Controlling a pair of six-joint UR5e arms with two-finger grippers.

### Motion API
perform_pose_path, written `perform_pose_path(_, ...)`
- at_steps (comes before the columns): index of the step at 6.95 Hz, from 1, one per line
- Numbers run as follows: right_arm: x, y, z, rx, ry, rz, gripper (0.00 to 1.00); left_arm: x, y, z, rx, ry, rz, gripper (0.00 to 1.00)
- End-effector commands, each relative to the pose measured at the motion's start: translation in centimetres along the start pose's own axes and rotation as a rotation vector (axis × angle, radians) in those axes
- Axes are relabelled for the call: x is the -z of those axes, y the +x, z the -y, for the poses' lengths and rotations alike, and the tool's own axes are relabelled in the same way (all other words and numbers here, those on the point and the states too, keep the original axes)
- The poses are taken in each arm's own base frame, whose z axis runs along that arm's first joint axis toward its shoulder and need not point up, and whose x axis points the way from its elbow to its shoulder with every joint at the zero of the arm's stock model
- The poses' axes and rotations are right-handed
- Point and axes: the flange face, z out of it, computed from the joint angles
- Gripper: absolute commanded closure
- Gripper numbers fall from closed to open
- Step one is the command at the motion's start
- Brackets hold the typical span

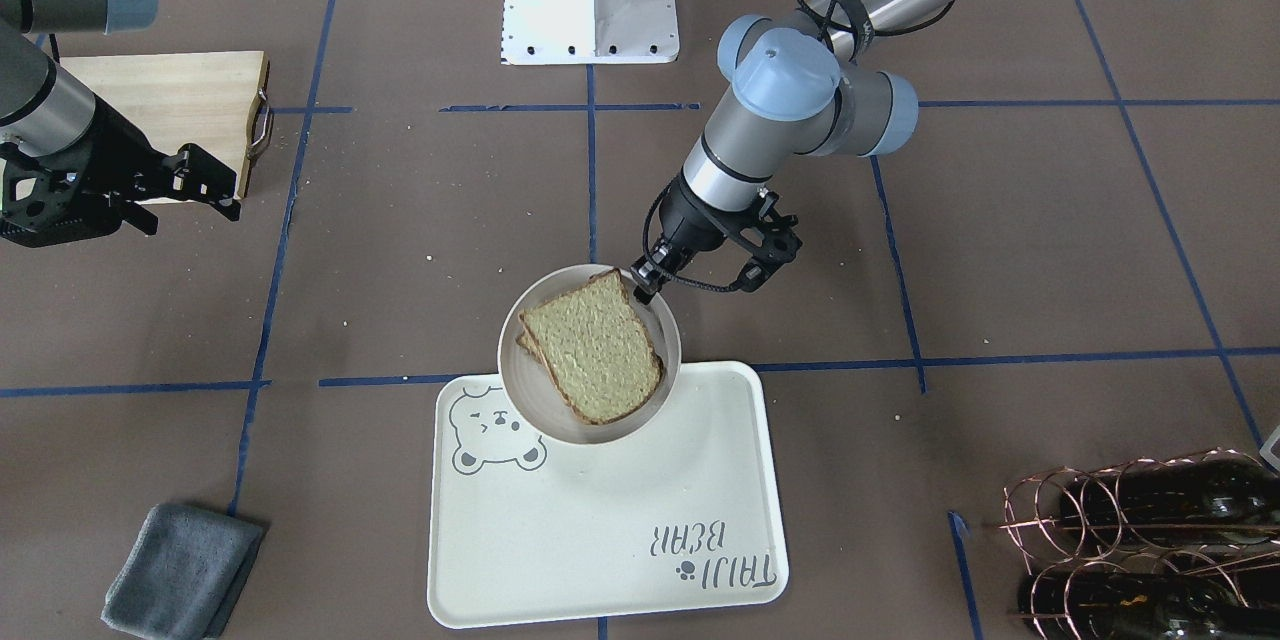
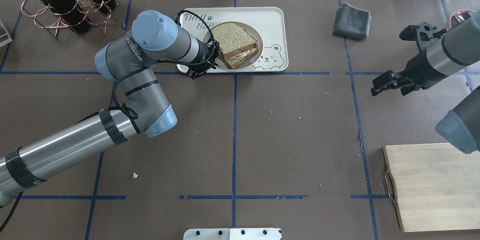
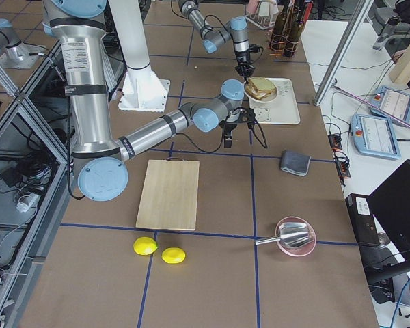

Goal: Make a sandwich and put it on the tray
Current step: 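Slide the plate with the sandwich onto the white tray with the left gripper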

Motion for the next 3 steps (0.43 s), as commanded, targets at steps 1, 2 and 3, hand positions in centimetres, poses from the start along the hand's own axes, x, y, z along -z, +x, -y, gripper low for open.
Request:
perform_pose_path(1, -0.1, 0.0, 0.1, 0.000, 0.000, -0.003, 0.00, -3.2, 1.7, 2.2, 0.018, 0.049, -0.026, 1.00)
perform_pose_path(2, -0.1, 0.0, 0.1, 0.000, 0.000, -0.003, 0.00, -4.4, 1.1, 3.0, 0.012, 0.043, -0.040, 1.00)
perform_pose_path(3, -0.1, 0.0, 0.0, 0.001, 0.000, -0.002, 0.00, -4.5, 1.2, 3.0, 0.005, 0.041, -0.042, 0.94)
